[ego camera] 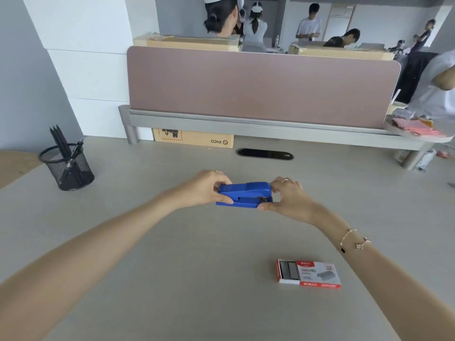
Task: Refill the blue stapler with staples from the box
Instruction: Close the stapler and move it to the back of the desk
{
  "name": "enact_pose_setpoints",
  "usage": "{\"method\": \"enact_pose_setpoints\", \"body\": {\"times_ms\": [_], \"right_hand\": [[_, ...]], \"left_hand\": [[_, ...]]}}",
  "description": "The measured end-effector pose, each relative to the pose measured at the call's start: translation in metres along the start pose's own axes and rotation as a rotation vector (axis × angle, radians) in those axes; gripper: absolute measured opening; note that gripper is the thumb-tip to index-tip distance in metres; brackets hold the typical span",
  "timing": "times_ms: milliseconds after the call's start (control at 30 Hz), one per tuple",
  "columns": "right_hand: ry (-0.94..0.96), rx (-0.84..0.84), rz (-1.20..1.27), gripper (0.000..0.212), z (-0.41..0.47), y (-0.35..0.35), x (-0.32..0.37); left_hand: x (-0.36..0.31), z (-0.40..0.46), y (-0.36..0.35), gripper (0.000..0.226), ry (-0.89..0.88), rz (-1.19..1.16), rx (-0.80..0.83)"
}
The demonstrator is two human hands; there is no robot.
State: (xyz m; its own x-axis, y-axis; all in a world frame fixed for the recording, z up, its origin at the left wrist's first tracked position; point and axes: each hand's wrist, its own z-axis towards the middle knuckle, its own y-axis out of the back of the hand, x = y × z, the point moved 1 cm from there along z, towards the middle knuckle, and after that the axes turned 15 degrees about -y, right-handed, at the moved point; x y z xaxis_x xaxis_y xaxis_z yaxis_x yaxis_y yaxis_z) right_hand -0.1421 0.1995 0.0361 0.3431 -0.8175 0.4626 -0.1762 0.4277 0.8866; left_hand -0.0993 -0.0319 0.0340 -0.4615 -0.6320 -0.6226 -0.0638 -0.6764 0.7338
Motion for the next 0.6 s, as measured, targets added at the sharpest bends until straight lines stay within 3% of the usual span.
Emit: {"method": "enact_pose_setpoints", "body": {"times_ms": [600], "right_hand": [[-0.094, 0.026, 0.051, 0.027, 0.168, -0.015, -0.047]], "left_hand": [[0.119, 0.142, 0.008, 0.022, 0.019, -0.019, 0.044]]}}
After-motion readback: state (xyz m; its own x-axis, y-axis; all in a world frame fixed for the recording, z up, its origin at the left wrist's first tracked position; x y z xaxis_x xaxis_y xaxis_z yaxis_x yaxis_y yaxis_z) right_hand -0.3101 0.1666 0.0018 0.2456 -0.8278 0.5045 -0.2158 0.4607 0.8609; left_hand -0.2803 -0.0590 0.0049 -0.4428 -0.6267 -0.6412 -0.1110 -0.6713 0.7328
